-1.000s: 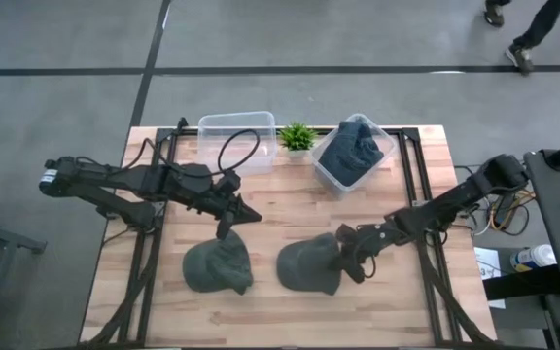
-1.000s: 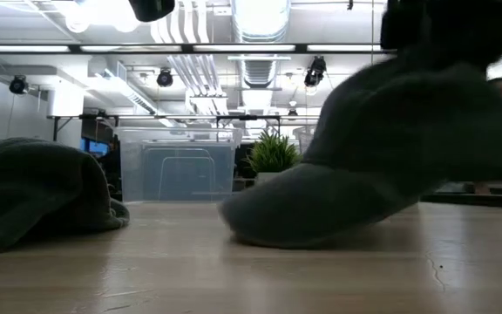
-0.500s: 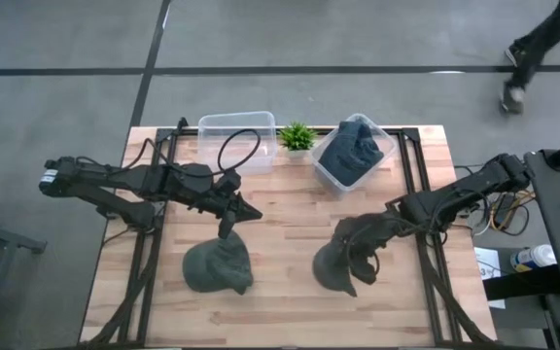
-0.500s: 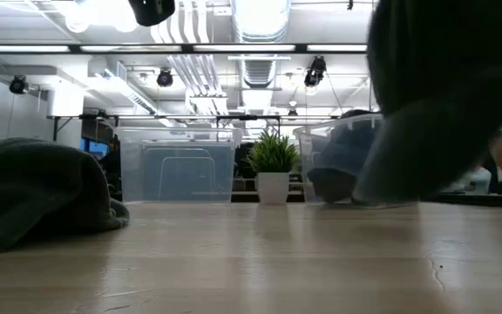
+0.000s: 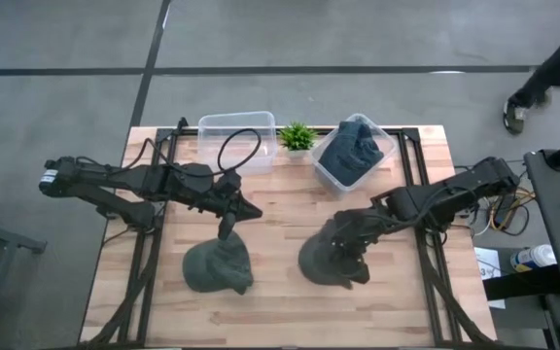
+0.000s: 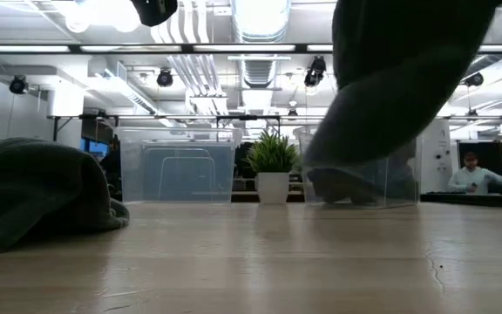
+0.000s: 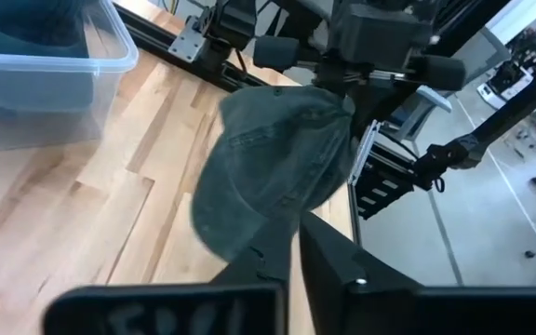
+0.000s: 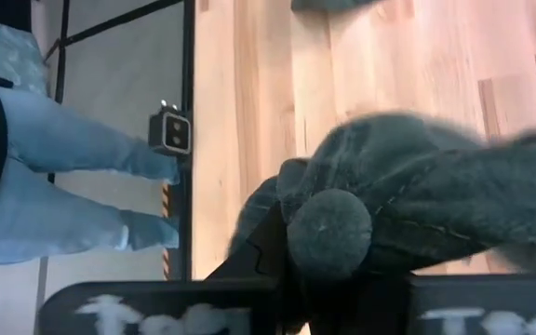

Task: Pick and place caps into container
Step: Put the right black cap into the left transparent container

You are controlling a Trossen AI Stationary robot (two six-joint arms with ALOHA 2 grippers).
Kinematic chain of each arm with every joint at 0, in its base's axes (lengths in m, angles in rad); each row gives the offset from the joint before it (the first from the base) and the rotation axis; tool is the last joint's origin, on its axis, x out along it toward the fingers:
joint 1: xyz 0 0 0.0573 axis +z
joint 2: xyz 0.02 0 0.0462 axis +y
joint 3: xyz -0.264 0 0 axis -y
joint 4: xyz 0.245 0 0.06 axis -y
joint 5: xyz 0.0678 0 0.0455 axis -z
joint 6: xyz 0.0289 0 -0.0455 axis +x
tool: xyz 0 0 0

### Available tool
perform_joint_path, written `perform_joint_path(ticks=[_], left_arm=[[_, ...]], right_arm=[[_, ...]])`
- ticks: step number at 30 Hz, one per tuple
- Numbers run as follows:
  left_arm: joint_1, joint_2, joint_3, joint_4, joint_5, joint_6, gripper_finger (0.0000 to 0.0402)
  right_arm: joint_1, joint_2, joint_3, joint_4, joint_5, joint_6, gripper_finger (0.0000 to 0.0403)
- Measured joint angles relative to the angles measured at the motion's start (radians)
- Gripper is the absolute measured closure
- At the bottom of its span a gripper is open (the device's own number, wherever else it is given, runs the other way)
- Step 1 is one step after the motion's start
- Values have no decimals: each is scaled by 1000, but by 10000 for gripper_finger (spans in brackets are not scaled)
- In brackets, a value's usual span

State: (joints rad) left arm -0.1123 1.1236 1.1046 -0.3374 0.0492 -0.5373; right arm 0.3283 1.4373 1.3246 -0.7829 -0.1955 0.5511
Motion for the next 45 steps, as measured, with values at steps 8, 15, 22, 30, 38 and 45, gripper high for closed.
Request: perform_joint_path(ticks=[8, 15, 22, 30, 38, 45], left_arm=[[6, 0, 0, 0, 1, 32, 282], [7, 0, 0, 15, 1, 58, 244], [8, 0, 0, 30, 1, 74, 243], [8, 0, 0, 39, -64, 144, 243], [8, 2, 0, 38, -125, 141, 243], [9, 2, 0, 60, -131, 144, 243]], right_arm=[[-3, 61, 95, -9, -11, -16, 395], [-6, 106, 162, -77, -22, -58, 395], [-8, 136, 207, -104, -24, -85, 395], [-8, 131, 209, -104, -23, -85, 395], [-8, 129, 209, -104, -23, -89, 395], [-8, 128, 213, -104, -23, -119, 395]])
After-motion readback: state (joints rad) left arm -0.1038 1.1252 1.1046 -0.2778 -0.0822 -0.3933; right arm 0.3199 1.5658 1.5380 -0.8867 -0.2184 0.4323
